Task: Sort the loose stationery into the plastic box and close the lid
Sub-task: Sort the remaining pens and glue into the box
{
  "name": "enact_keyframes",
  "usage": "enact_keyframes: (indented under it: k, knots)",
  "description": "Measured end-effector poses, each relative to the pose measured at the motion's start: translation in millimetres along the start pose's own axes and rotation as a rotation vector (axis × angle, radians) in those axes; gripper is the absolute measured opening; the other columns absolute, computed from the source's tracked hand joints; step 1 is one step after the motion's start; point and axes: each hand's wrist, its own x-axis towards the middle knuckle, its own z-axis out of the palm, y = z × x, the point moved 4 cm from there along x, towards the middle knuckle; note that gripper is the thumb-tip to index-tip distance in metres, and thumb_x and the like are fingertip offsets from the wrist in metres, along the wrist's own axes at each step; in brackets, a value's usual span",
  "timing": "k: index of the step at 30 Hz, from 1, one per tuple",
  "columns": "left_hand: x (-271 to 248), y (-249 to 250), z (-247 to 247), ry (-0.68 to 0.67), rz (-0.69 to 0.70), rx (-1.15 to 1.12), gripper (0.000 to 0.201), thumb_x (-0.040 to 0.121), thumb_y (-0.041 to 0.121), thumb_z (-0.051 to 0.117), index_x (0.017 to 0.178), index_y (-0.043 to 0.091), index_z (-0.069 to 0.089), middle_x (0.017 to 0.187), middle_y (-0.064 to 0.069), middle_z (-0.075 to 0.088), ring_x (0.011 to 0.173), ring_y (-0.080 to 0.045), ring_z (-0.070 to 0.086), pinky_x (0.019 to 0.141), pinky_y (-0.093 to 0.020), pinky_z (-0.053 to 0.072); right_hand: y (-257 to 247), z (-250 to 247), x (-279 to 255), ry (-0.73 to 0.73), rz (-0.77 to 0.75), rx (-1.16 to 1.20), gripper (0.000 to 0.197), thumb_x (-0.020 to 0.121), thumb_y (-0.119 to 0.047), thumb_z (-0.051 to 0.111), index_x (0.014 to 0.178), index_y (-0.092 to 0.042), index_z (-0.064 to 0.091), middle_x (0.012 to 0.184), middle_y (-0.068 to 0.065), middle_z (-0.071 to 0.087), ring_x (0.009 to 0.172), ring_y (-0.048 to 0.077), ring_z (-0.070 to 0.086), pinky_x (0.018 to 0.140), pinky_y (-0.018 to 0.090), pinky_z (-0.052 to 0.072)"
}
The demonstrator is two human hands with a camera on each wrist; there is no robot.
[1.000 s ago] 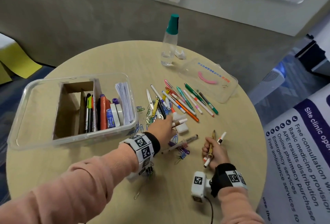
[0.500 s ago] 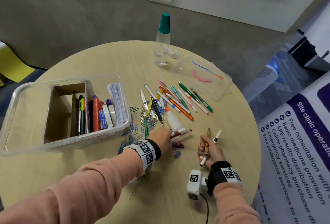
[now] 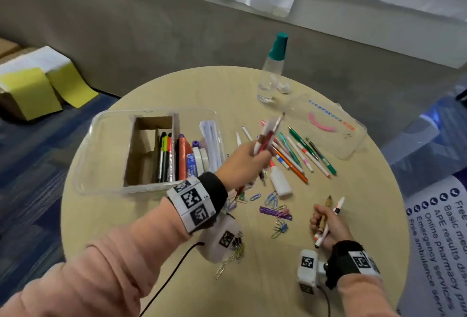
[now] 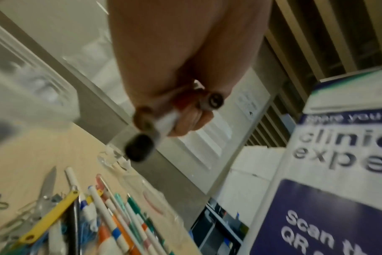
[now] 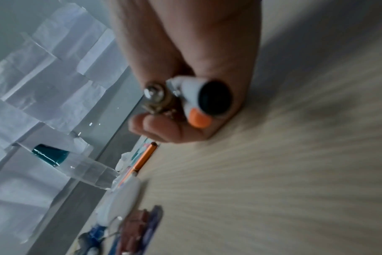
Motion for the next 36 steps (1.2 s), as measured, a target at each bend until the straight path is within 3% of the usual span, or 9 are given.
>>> enact_keyframes:
  k: [7,12,16,20,23,26,29,32,36]
  knots:
    - [-14.7,-0.7,-97.4,0.275,-0.103,-0.378,0.016,0.097,0.010,0.035,0.084,0.015,0.044,0.070,-0.001,0.050,0.061,-0.012,0.058,0.054,-0.022,0.048,-21.0,35.1,-14.9,0.066,-0.060,0.067,0.027,0.093,-0.009,0.047,0.066,-0.011,0.044,0.034,-0.002,0.046,0.046,0.014,0.045,0.043,0.024,0.040]
    - [-28.7,-17.6,-159.5,0.484,-0.197,-0.456,0.019,0.095,0.000,0.035,0.085,0.014,0.044,0.068,-0.002,0.047,0.049,-0.008,0.052,0.049,-0.021,0.046,-48.9,90.5,-45.7,-0.076,-0.193,0.157,0.014,0.092,-0.005,0.044,0.090,-0.007,0.057,0.057,0.001,0.042,0.050,0.014,0.046,0.051,0.026,0.041]
    - [-37.4,-29.7,-186.7,0.594,-0.256,-0.298,0.018,0.092,-0.002,0.045,0.104,0.012,0.042,0.077,-0.004,0.051,0.066,-0.011,0.052,0.061,-0.023,0.046,-56.1,134.6,-77.0,-0.226,-0.201,0.136,0.021,0.094,-0.004,0.038,0.086,-0.010,0.057,0.053,0.000,0.046,0.048,0.013,0.048,0.048,0.024,0.043]
    - [-34.3,-32.4,-198.0,0.663,-0.236,-0.094,0.014,0.092,0.001,0.046,0.095,0.014,0.044,0.078,-0.003,0.053,0.082,-0.017,0.055,0.080,-0.032,0.048,-50.5,163.8,-93.0,-0.342,-0.169,0.130,0.022,0.094,-0.004,0.038,0.087,-0.010,0.058,0.060,0.000,0.043,0.047,0.012,0.047,0.054,0.025,0.040]
    - [-30.0,-38.5,-198.3,0.669,-0.310,0.026,0.016,0.091,0.003,0.049,0.105,0.011,0.046,0.092,-0.009,0.057,0.091,-0.021,0.055,0.094,-0.037,0.048,-44.9,175.0,-98.2,-0.376,-0.157,0.096,0.021,0.094,-0.006,0.038,0.088,-0.011,0.057,0.058,-0.001,0.043,0.048,0.012,0.047,0.054,0.024,0.041]
    - [-29.4,-46.8,-194.4,0.643,-0.428,0.164,0.035,0.089,0.004,0.050,0.123,0.007,0.042,0.118,-0.017,0.055,0.105,-0.027,0.055,0.093,-0.037,0.047,-40.8,178.8,-99.2,-0.393,-0.169,0.052,0.021,0.094,-0.005,0.038,0.091,-0.011,0.057,0.058,-0.001,0.043,0.049,0.012,0.046,0.055,0.025,0.040]
    - [-31.4,-52.5,-190.2,0.613,-0.522,0.288,0.056,0.090,0.006,0.050,0.141,0.008,0.026,0.125,-0.012,0.052,0.110,-0.024,0.053,0.079,-0.029,0.041,-38.8,178.9,-98.7,-0.400,-0.165,0.035,0.021,0.094,-0.005,0.037,0.092,-0.010,0.057,0.059,-0.001,0.042,0.054,0.014,0.043,0.057,0.026,0.039]
    - [-32.1,-56.2,-181.9,0.586,-0.579,0.384,0.046,0.092,0.006,0.048,0.135,0.005,0.031,0.120,-0.012,0.054,0.099,-0.020,0.054,0.074,-0.025,0.040,-38.7,177.6,-98.5,-0.405,-0.160,0.025,0.020,0.095,-0.006,0.037,0.090,-0.012,0.056,0.056,-0.002,0.043,0.054,0.013,0.042,0.057,0.026,0.038]
    - [-30.7,-60.8,-176.7,0.568,-0.655,0.467,0.043,0.092,0.007,0.050,0.131,0.000,0.034,0.125,-0.016,0.053,0.112,-0.026,0.056,0.079,-0.027,0.044,-40.5,176.3,-99.2,-0.414,-0.171,0.005,0.020,0.095,-0.007,0.037,0.091,-0.012,0.056,0.055,-0.002,0.044,0.055,0.013,0.041,0.059,0.025,0.037]
